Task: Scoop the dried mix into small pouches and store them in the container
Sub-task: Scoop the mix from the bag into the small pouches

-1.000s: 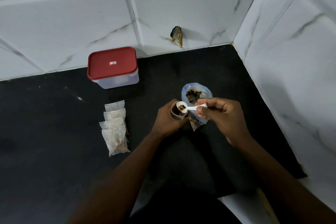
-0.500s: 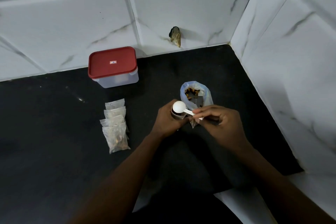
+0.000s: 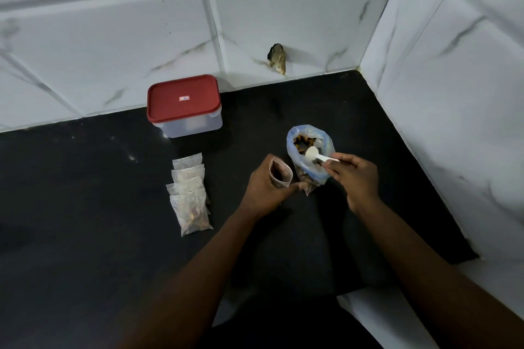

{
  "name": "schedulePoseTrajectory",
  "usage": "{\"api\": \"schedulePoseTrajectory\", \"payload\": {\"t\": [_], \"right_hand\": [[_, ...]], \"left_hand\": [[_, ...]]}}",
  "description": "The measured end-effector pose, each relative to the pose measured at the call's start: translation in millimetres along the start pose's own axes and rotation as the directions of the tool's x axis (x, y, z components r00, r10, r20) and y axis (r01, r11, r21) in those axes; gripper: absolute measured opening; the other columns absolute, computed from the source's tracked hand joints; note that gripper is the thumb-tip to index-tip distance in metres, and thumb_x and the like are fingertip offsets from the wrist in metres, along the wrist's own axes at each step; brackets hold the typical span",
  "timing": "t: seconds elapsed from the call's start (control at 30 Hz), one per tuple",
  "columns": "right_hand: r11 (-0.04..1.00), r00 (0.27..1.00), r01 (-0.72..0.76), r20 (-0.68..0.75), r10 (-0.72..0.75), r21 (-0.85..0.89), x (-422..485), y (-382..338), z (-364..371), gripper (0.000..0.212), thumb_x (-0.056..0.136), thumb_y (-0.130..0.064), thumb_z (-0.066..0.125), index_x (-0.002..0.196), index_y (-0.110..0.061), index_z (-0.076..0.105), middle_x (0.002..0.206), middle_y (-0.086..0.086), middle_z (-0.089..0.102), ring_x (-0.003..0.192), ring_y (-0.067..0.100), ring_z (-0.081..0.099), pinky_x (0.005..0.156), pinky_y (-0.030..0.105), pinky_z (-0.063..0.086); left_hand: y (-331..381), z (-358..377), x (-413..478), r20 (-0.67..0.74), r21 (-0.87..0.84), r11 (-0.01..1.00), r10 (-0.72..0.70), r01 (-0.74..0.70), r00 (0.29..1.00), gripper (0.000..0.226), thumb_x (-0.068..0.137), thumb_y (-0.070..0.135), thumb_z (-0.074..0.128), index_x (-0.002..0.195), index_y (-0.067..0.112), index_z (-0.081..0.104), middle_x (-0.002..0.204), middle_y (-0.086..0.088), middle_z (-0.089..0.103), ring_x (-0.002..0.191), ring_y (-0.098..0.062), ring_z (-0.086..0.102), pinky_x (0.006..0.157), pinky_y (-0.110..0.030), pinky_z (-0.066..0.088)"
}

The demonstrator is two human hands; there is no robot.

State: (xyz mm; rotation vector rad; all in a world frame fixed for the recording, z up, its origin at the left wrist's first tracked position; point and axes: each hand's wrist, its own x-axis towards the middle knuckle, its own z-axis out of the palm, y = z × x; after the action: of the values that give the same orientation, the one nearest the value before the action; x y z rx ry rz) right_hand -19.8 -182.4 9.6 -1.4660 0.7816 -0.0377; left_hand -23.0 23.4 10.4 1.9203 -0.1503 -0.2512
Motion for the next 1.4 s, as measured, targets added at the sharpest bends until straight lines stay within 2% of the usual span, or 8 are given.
{"api": "schedulePoseTrajectory", "payload": {"t": [0.1, 0.17, 0.27, 0.5, 0.73, 1.0, 1.13, 1.4], "right_hand": [[0.968, 0.991, 0.122, -0.023, -0.130, -0.219, -7, 0, 5, 0.024, 0.086, -0.012, 0.078, 0.107, -0.023, 0.075, 0.100, -0.006, 0.075, 0.093, 0.008, 0.073, 0.079, 0.028, 0.062], [0.855, 0.961, 0.261, 0.034, -0.276, -0.448, -16, -2, 7, 0.026, 0.088, -0.020, 0.077, 0.114, -0.024, 0.073, 0.109, -0.010, 0.071, 0.101, 0.005, 0.067, 0.076, 0.018, 0.053], [0.672, 0.879, 0.432, 0.115, -0.463, -0.601, -38, -4, 13, 0.030, 0.085, -0.021, 0.079, 0.112, -0.030, 0.072, 0.121, -0.010, 0.066, 0.113, 0.010, 0.057, 0.082, 0.024, 0.048], [0.831, 0.818, 0.486, 0.475, -0.324, -0.270, -122, 0, 57, 0.036, 0.082, -0.034, 0.082, 0.116, -0.031, 0.070, 0.111, -0.016, 0.072, 0.098, 0.003, 0.066, 0.083, 0.025, 0.057], [0.778, 0.794, 0.563, 0.443, -0.416, -0.280, -151, 25, 84, 0.017, 0.086, -0.018, 0.080, 0.102, -0.023, 0.077, 0.092, -0.014, 0.076, 0.087, -0.003, 0.070, 0.078, 0.013, 0.054], [0.881, 0.818, 0.432, 0.495, -0.293, -0.192, -163, 33, 114, 0.008, 0.092, -0.020, 0.073, 0.098, -0.023, 0.077, 0.098, -0.011, 0.076, 0.096, 0.004, 0.071, 0.086, 0.028, 0.057], [0.932, 0.836, 0.334, 0.502, -0.224, -0.141, -165, 37, 126, 0.007, 0.095, -0.021, 0.070, 0.098, -0.020, 0.077, 0.100, -0.004, 0.076, 0.098, 0.013, 0.072, 0.083, 0.034, 0.060], [0.954, 0.827, 0.275, 0.534, -0.174, -0.115, -166, 43, 144, 0.010, 0.099, -0.019, 0.063, 0.098, -0.017, 0.073, 0.102, 0.001, 0.074, 0.100, 0.019, 0.071, 0.088, 0.037, 0.059]], "left_hand": [[3, -8, -6, 0.022, 0.013, 0.998, -0.057, 0.057, 0.998, 0.050, 0.074, 0.034, 0.091, 0.106, 0.020, 0.055, 0.100, 0.005, 0.064, 0.088, -0.009, 0.064, 0.072, -0.020, 0.055], [1, -15, -10, 0.041, 0.042, 0.995, -0.092, 0.091, 0.995, 0.057, 0.073, 0.036, 0.092, 0.112, 0.025, 0.051, 0.107, 0.008, 0.062, 0.095, -0.005, 0.062, 0.077, -0.019, 0.053], [-5, -25, -15, 0.052, 0.092, 0.991, -0.107, 0.101, 0.993, 0.066, 0.072, 0.030, 0.093, 0.117, 0.028, 0.045, 0.115, 0.010, 0.056, 0.105, -0.004, 0.057, 0.087, -0.023, 0.052], [-22, -51, -37, 0.073, 0.165, 0.984, -0.088, 0.075, 0.993, 0.071, 0.072, 0.039, 0.086, 0.119, 0.030, 0.033, 0.127, 0.004, 0.045, 0.118, -0.011, 0.048, 0.104, -0.038, 0.044], [-37, -85, -67, 0.040, 0.081, 0.991, -0.108, 0.105, 0.993, 0.080, 0.058, 0.062, 0.071, 0.118, 0.037, 0.026, 0.126, 0.002, 0.047, 0.117, -0.018, 0.056, 0.098, -0.043, 0.056], [-55, -122, -105, -0.031, -0.294, 0.955, -0.028, 0.018, 0.999, 0.055, 0.085, 0.040, 0.072, 0.133, 0.027, 0.050, 0.124, 0.000, 0.066, 0.116, -0.017, 0.066, 0.094, -0.044, 0.059], [-62, -139, -115, -0.113, -0.320, 0.947, -0.002, -0.034, 0.994, 0.029, 0.101, 0.033, 0.059, 0.122, 0.014, 0.068, 0.115, -0.006, 0.073, 0.108, -0.026, 0.070, 0.091, -0.052, 0.060], [-67, -146, -119, -0.225, -0.289, 0.956, -0.023, -0.045, 0.974, 0.025, 0.101, 0.027, 0.063, 0.101, 0.006, 0.077, 0.090, -0.010, 0.077, 0.085, -0.030, 0.075, 0.078, -0.049, 0.062]]}}
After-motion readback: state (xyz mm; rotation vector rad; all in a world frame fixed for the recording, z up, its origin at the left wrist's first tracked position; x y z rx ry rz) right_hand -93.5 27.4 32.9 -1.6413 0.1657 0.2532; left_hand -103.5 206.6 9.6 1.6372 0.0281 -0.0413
